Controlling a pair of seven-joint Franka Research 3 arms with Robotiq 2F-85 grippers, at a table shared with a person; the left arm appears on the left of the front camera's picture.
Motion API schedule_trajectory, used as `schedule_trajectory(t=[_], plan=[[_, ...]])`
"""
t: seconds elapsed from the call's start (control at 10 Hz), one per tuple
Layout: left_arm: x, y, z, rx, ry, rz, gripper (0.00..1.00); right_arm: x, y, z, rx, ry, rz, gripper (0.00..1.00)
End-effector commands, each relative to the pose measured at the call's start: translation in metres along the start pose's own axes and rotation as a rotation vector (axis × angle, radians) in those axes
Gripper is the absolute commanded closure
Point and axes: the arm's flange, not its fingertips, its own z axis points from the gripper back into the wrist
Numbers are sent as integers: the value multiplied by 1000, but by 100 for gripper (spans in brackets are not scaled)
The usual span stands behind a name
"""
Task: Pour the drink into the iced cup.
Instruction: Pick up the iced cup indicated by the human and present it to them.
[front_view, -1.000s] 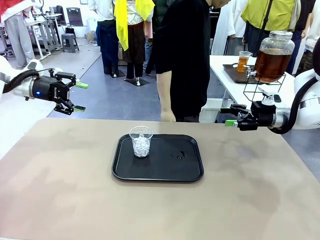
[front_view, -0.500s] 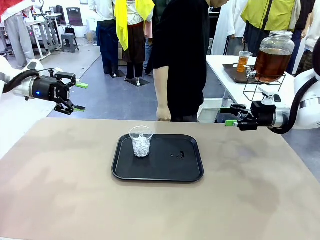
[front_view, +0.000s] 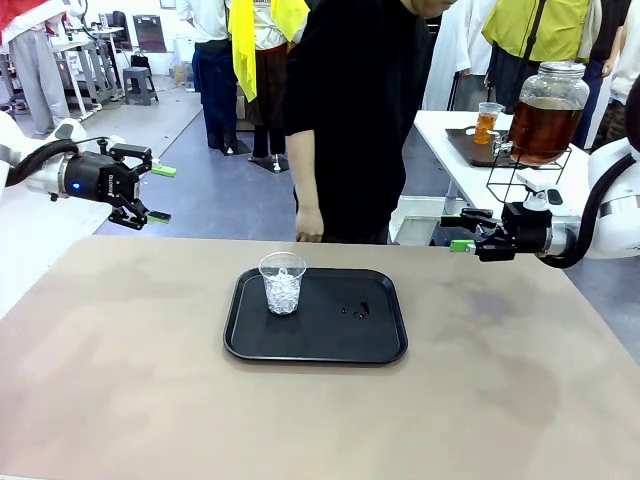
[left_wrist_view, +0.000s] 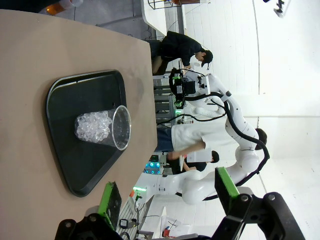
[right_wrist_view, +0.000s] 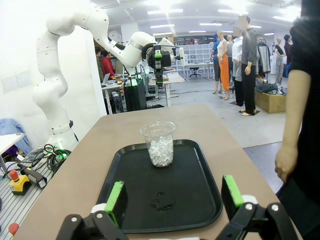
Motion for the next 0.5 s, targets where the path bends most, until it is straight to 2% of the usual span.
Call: schedule_trajectory(t=[0.0,0.4], plan=[[-1,-1,0,2,-2,0,0,3,-1,-2,4,1,3,0],[-1,-1,0,2,-2,0,0,3,-1,-2,4,1,3,0]])
